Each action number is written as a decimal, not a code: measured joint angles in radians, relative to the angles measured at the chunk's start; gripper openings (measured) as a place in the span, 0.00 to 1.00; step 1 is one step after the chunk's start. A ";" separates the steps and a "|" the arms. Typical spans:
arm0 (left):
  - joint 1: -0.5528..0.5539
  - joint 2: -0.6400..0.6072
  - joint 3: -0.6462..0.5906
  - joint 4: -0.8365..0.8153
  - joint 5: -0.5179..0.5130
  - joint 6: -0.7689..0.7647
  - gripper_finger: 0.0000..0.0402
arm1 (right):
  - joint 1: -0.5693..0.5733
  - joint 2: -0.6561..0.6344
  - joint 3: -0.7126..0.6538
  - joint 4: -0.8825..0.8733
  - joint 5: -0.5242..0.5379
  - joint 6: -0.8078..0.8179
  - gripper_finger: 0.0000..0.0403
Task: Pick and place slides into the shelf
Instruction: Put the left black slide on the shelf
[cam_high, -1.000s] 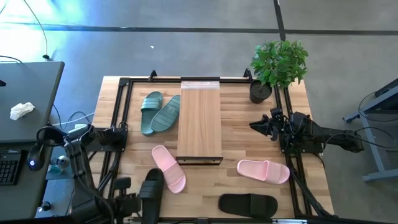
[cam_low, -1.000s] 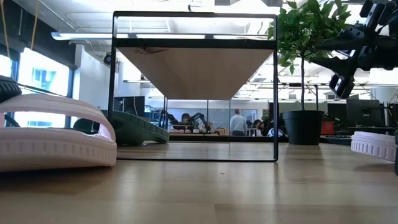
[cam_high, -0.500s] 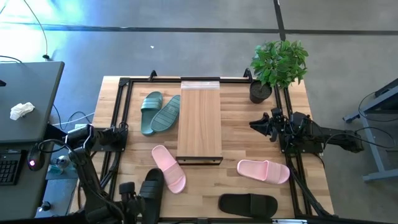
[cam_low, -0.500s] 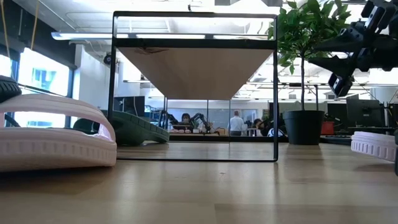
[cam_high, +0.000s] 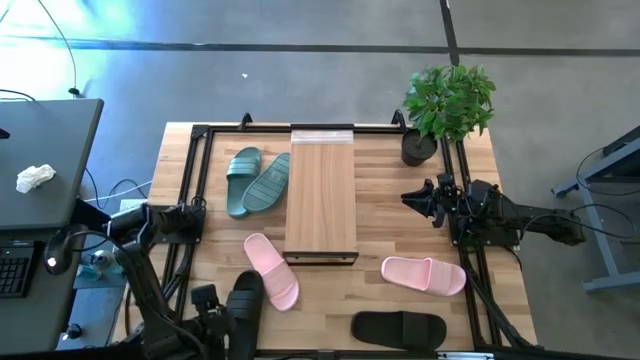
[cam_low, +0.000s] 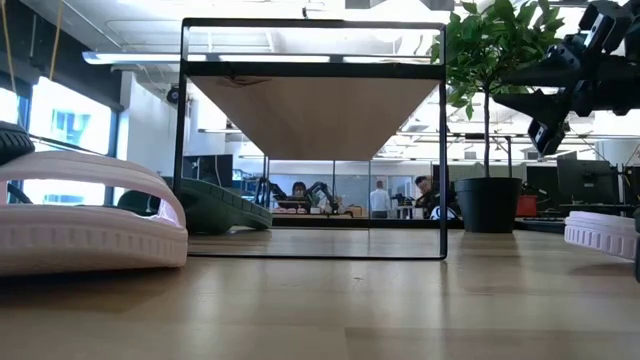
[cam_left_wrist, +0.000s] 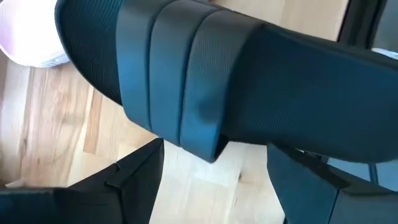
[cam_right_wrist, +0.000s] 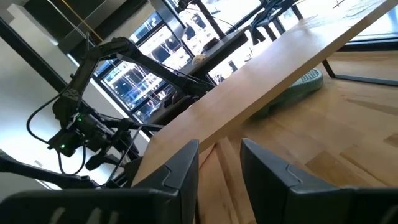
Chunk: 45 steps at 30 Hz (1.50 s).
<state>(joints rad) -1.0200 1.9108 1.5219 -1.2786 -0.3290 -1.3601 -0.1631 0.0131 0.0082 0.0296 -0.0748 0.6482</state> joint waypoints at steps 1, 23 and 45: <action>0.006 0.006 0.000 0.000 0.004 0.001 0.66 | 0.000 0.000 0.000 -0.001 0.000 -0.001 0.27; 0.071 0.116 0.002 -0.058 0.136 -0.077 0.46 | 0.000 0.000 0.000 -0.007 0.013 0.005 0.27; 0.091 0.072 0.334 -0.300 0.067 -0.007 0.01 | 0.000 0.000 0.000 -0.010 0.019 0.096 0.27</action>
<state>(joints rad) -0.9290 1.9824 1.8556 -1.5783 -0.2621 -1.3671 -0.1631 0.0128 0.0082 0.0200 -0.0559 0.7440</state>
